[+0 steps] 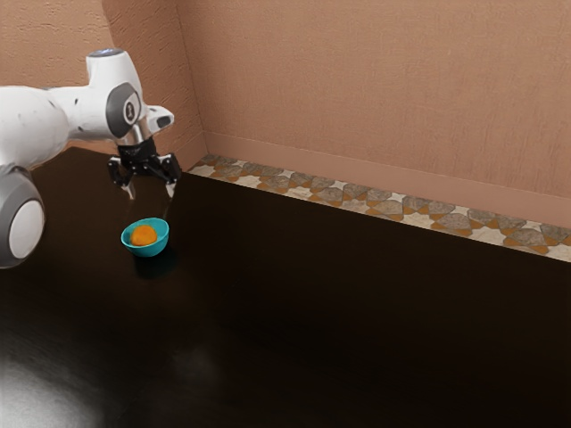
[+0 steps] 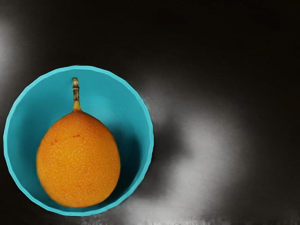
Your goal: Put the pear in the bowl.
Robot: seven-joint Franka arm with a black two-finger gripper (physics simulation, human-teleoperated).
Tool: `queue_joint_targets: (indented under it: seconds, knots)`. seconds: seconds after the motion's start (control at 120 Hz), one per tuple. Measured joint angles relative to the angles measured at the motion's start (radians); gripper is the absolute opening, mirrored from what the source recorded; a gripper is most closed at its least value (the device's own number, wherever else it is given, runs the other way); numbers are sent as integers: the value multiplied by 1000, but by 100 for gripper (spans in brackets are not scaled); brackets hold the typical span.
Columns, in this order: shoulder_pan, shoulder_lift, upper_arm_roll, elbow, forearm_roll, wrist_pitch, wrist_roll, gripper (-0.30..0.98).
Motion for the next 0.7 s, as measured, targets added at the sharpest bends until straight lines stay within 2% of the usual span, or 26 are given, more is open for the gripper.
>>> queue_joint_targets:
  seconds: [0.1,0.233,0.433,0.7]
  knots:
    - [-22,-78,-29,1,20,-18,32,67]
    - [-27,-217,-162,0,102,-72,74,68]
    - [-28,-368,-284,-17,166,-150,119,68]
    - [-27,-391,-353,9,212,-209,155,69]
